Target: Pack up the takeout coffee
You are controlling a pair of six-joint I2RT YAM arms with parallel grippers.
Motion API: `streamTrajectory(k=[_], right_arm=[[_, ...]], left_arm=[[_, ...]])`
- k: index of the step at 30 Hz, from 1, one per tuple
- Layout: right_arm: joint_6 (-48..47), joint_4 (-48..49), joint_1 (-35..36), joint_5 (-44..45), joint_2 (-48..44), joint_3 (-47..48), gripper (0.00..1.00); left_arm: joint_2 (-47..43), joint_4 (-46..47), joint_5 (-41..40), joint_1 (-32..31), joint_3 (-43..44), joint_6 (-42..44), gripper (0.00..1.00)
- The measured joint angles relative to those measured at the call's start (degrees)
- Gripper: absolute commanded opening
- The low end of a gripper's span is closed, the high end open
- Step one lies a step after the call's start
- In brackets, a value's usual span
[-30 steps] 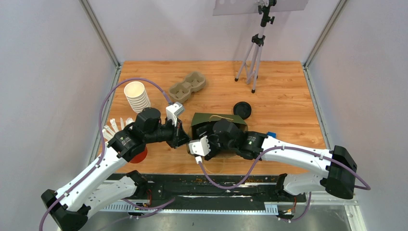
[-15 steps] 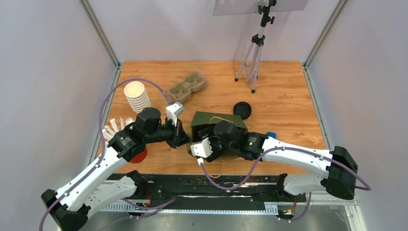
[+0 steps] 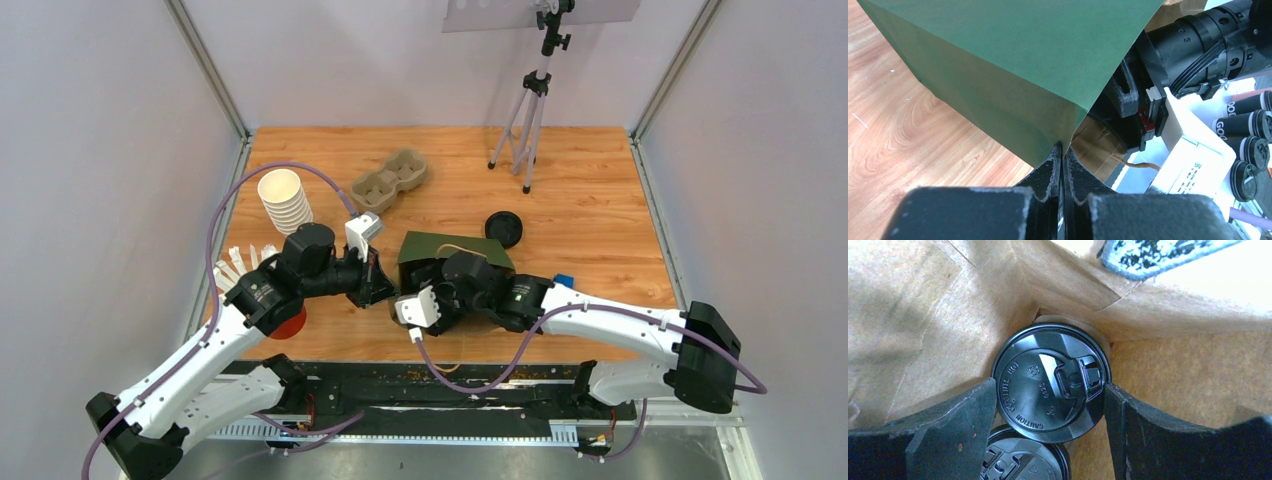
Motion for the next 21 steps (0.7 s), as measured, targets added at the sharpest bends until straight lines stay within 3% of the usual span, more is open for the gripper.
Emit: streamTrajectory(k=[21], right_arm=[[-1.07, 3.65, -0.46, 1.62, 3.04, -0.02, 0.71]], left_arm=[[1.33, 0.42, 0.02, 0.02, 0.35, -1.36, 0.05]])
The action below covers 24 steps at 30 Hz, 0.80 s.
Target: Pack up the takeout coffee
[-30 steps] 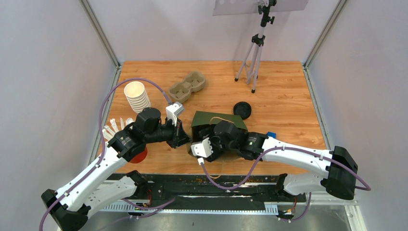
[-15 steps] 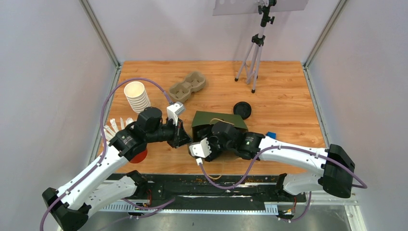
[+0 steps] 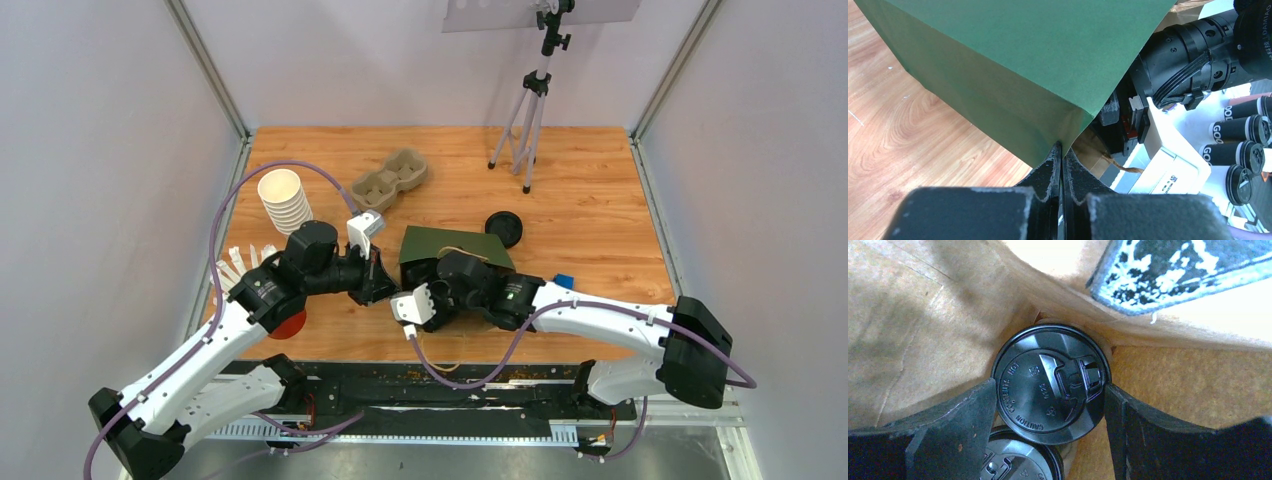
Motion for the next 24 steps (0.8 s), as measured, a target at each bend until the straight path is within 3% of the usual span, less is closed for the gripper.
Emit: streamTrajectory(k=[24], right_arm=[[0.81, 6.60, -0.44, 1.84, 1.95, -2.10, 0.73]], left_arm=[[0.39, 0.02, -1.01, 0.26, 0.00, -0.83, 0.05]])
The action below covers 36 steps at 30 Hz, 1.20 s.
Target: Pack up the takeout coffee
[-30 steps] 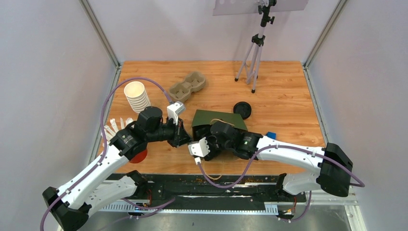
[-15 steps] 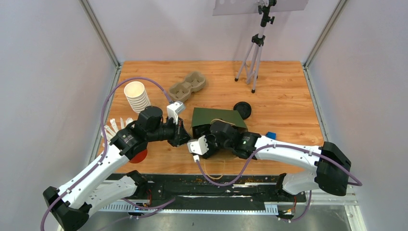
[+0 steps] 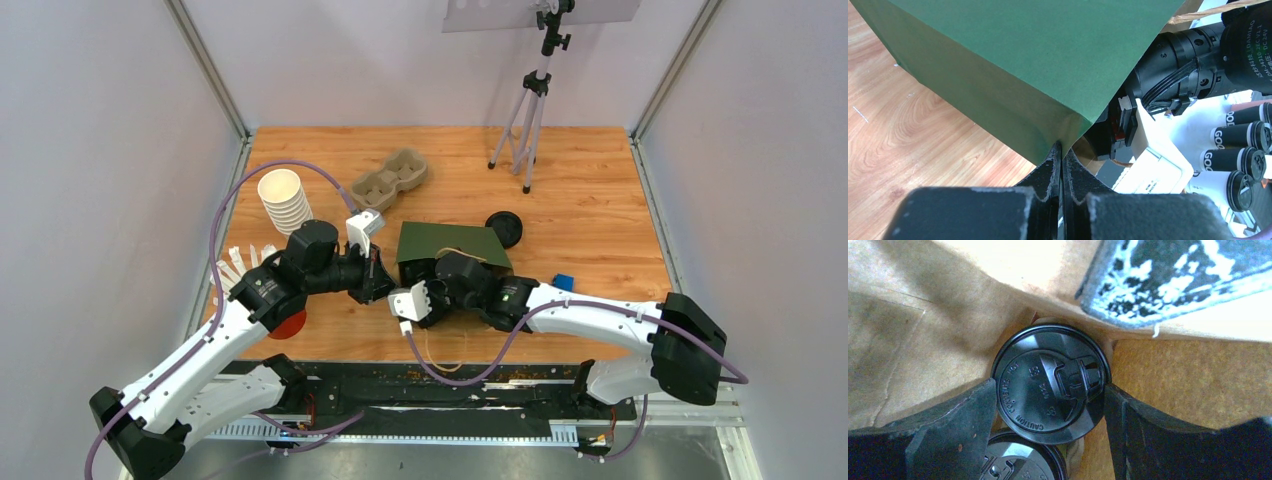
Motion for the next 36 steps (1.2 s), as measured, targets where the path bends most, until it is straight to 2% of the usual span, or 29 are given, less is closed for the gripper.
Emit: streamTrajectory(k=[10, 22, 36], right_arm=[[0.76, 1.79, -0.17, 0.28, 0.02, -0.87, 0.77], [1.57, 1.86, -0.31, 0.68, -0.02, -0.85, 0.88], [2.97, -4.04, -1.05, -0.44, -2.62, 0.76, 0.90]], left_arm=[[0.09, 0.00, -0.17, 0.04, 0.00, -0.17, 0.05], [0.31, 0.76, 0.07, 0.04, 0.00, -0.70, 0.06], [0.61, 1.40, 2.08, -0.02, 0.00, -1.44, 0.06]])
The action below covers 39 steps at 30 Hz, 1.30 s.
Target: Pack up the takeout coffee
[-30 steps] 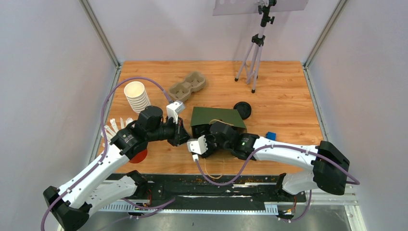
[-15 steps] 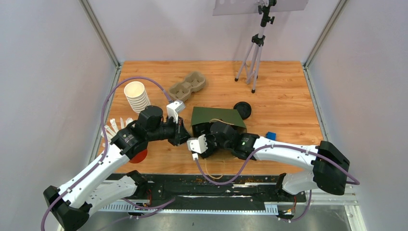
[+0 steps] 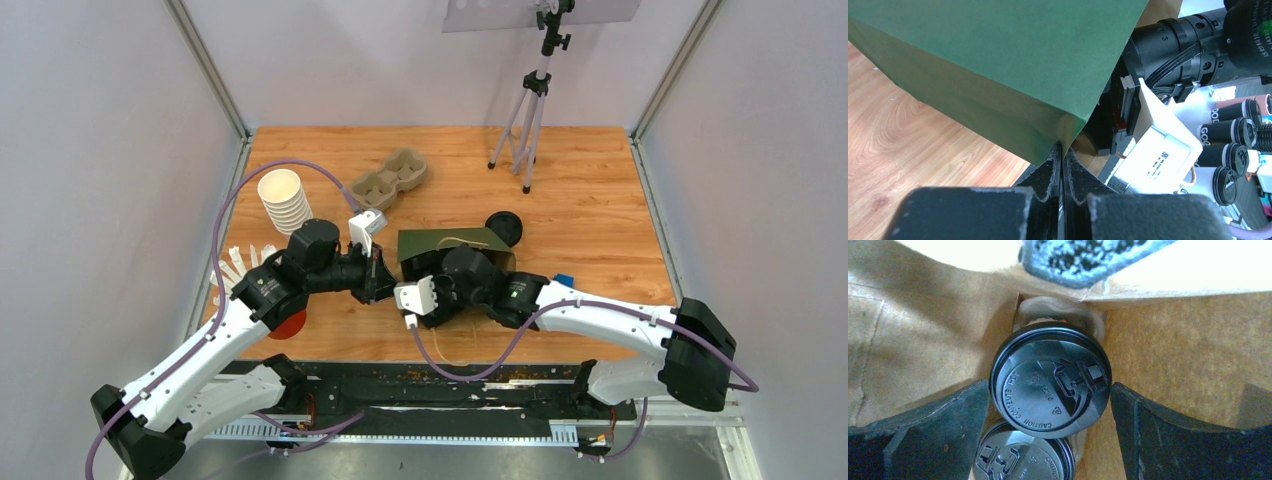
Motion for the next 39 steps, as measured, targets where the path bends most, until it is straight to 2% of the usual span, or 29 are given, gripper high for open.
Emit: streamTrajectory(k=[8, 15, 18, 27, 39], right_arm=[[0.61, -2.64, -0.09, -2.12, -0.35, 1.75, 0.73], [1.40, -2.51, -0.09, -2.86, 0.81, 1.99, 0.70], [1.38, -1.25, -0.09, -2.82, 1.29, 1.90, 0.72], [3.85, -0.24, -1.27, -4.85, 0.96, 1.81, 0.92], [9.29, -3.08, -3.26, -9.57, -0.42, 1.84, 0.93]], left_arm=[[0.00, 0.35, 0.55, 0.00, 0.00, -0.28, 0.06], [0.00, 0.50, 0.57, 0.00, 0.00, -0.72, 0.06], [0.00, 0.50, 0.57, 0.00, 0.00, -0.74, 0.06], [0.00, 0.50, 0.52, 0.00, 0.00, -0.81, 0.06], [0.00, 0.50, 0.44, 0.00, 0.00, -0.83, 0.06]])
